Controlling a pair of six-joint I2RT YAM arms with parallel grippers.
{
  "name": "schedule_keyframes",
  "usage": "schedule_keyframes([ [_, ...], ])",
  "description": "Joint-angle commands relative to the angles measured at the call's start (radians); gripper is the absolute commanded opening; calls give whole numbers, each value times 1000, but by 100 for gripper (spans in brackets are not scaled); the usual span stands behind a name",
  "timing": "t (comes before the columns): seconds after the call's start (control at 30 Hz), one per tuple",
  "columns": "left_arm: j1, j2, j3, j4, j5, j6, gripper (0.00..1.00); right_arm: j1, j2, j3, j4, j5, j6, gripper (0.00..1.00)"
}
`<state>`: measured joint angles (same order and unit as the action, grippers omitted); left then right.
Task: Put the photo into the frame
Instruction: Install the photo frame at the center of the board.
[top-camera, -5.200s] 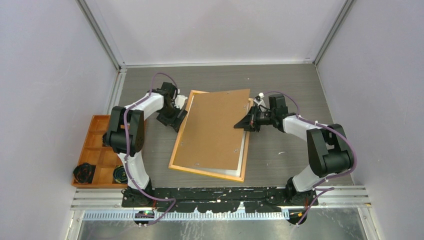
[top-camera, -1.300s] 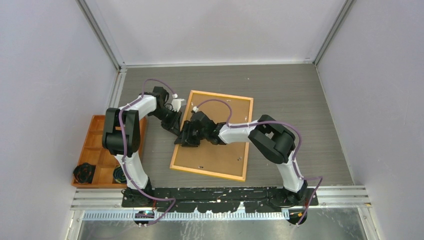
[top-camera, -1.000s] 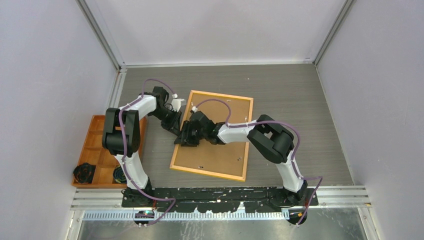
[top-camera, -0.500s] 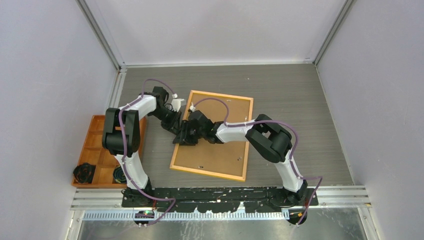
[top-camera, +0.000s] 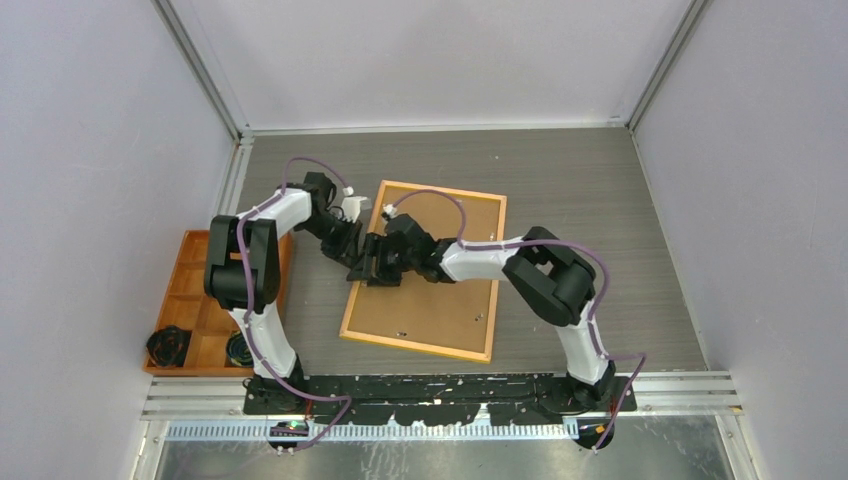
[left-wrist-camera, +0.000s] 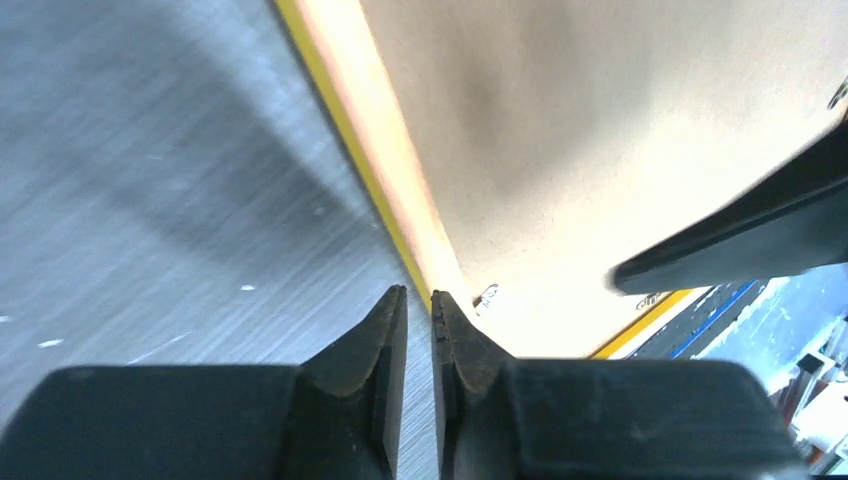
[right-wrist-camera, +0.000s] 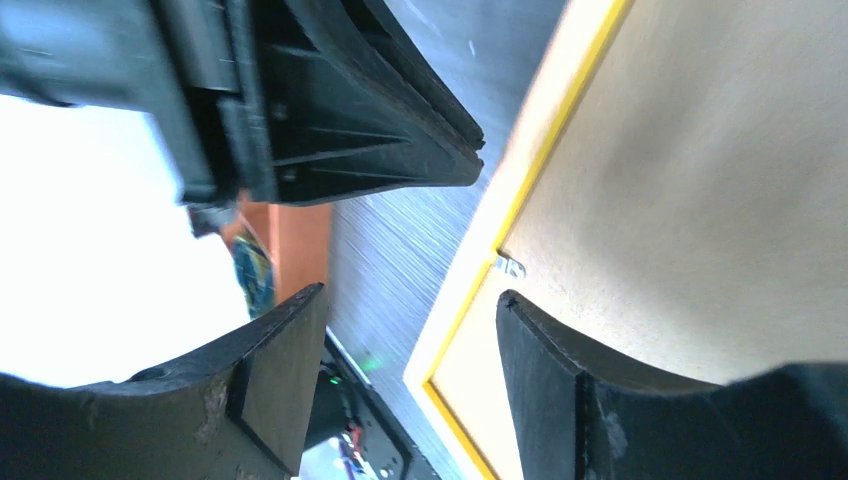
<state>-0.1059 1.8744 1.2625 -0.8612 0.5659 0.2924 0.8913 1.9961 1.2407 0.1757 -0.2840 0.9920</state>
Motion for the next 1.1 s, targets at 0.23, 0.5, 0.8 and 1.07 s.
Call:
schedule_keyframes([
  [0.23,41,132,253,26,94,-152,46,-217,-39,110,-24,-54,-76,66],
  [0.5,41,237,340,39,144,-217,42,-277,139,281,-57,-95,-81,60],
  [0.8,41,287,333,54,159,-217,20,-307,286,429,-70,-111,-75,59],
  [1.07,40,278,284,96,149,-204,14,-327,396,552,-81,-148,-53,55],
])
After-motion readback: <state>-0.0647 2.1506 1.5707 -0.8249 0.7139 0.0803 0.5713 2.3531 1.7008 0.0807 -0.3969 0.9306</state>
